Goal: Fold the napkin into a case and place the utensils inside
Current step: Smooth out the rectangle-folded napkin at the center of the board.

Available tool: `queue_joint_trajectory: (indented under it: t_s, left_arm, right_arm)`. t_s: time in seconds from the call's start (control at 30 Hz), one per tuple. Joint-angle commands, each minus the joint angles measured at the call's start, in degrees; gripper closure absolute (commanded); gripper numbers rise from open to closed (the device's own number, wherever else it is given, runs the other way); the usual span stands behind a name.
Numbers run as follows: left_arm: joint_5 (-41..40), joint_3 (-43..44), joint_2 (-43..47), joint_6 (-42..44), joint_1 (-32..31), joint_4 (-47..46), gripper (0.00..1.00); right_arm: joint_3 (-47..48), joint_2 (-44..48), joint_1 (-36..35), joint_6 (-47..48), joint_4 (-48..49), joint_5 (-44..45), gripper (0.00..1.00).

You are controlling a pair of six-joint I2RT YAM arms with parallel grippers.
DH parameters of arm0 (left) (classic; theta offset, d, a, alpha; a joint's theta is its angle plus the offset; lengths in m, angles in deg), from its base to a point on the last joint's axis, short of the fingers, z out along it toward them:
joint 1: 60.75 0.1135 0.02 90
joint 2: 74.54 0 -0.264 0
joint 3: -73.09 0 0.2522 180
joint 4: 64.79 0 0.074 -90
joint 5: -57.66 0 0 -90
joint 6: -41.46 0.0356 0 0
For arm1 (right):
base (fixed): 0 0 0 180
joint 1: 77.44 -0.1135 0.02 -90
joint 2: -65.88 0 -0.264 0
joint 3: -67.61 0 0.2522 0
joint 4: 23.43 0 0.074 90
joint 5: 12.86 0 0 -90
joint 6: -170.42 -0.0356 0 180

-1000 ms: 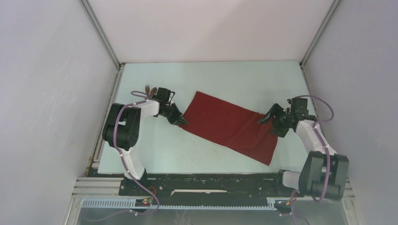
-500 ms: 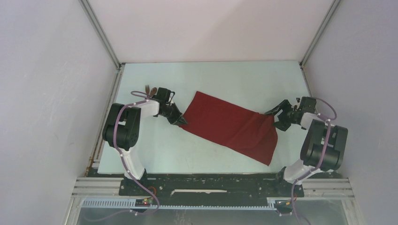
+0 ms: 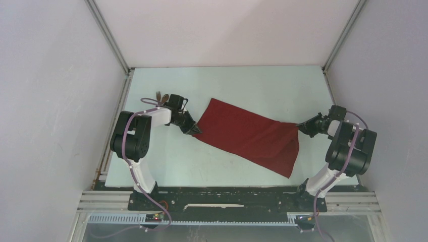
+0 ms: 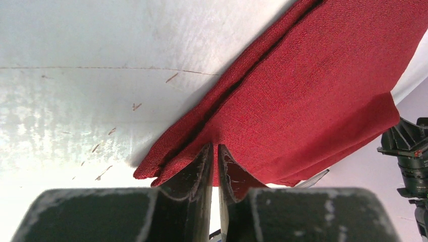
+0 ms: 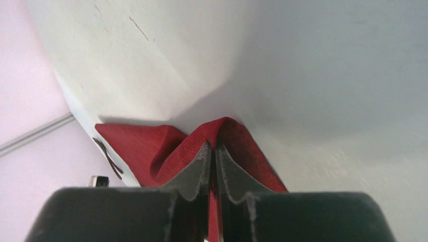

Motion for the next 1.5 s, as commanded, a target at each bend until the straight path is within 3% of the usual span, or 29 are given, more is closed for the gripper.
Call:
queue_joint_trajectory:
  t_s: [0.0,0.17,0.27,0.3,0.33,0.43,0.5,0.63,0.7,0.8,1.0,1.17,1.47]
  left_arm:
    - [-3.4,-1.2,-1.9,0.3,-0.3,0.0,0.85]
    - [-3.8,-1.0,-1.7,0.7,-0.2,0.0,0.85]
    - [-4.8,0.3,0.5,2.7,-0.5,1.0,0.80]
    - [-5.5,1.1,1.8,3.8,-0.8,1.8,0.75]
    - [-6.4,2.4,3.1,5.0,-1.2,2.9,0.72]
    - [-8.0,4.7,6.9,8.3,-2.5,5.6,0.60]
    - [-8.4,5.8,9.1,10.2,-3.4,7.6,0.50]
    - [-9.1,3.5,13.8,12.2,-3.9,8.7,0.28]
    - [-10.1,1.3,16.4,13.5,-3.9,8.7,0.24]
    - [-14.0,-1.5,18.8,15.1,-4.0,9.8,0.24]
    - [-18.0,-2.2,16.2,15.3,-4.4,11.2,0.43]
    - [-19.3,0.9,9.9,13.1,-5.8,10.9,0.50]
    - [-21.0,1.6,6.1,8.8,-7.7,10.6,0.56]
  right_arm:
    - [-0.5,7.8,2.2,-1.5,-1.7,4.4,0.89]
    - [-0.3,14.1,3.5,-2.0,-5.8,9.3,0.87]
    - [0.7,12.4,3.9,-0.8,-8.4,8.2,0.48]
    - [1.8,11.8,3.3,1.2,-10.7,8.1,0.41]
    - [3.9,11.6,1.5,3.7,-14.0,9.8,0.34]
    - [7.4,16.0,-5.4,10.5,-26.9,21.3,0.28]
    - [6.6,20.9,-9.5,11.9,-31.9,23.8,0.22]
    - [-0.8,27.8,-7.6,11.7,-30.9,11.4,0.15]
    - [-4.5,28.8,-6.4,11.4,-28.4,4.8,0.14]
    - [-5.2,26.2,-10.3,12.3,-29.7,2.2,0.12]
    - [-5.1,23.6,-19.1,7.6,-34.4,18.1,0.22]
    - [-4.8,20.6,-20.6,5.0,-34.8,19.2,0.26]
    - [-4.9,20.9,-23.6,-3.2,-38.3,25.4,0.26]
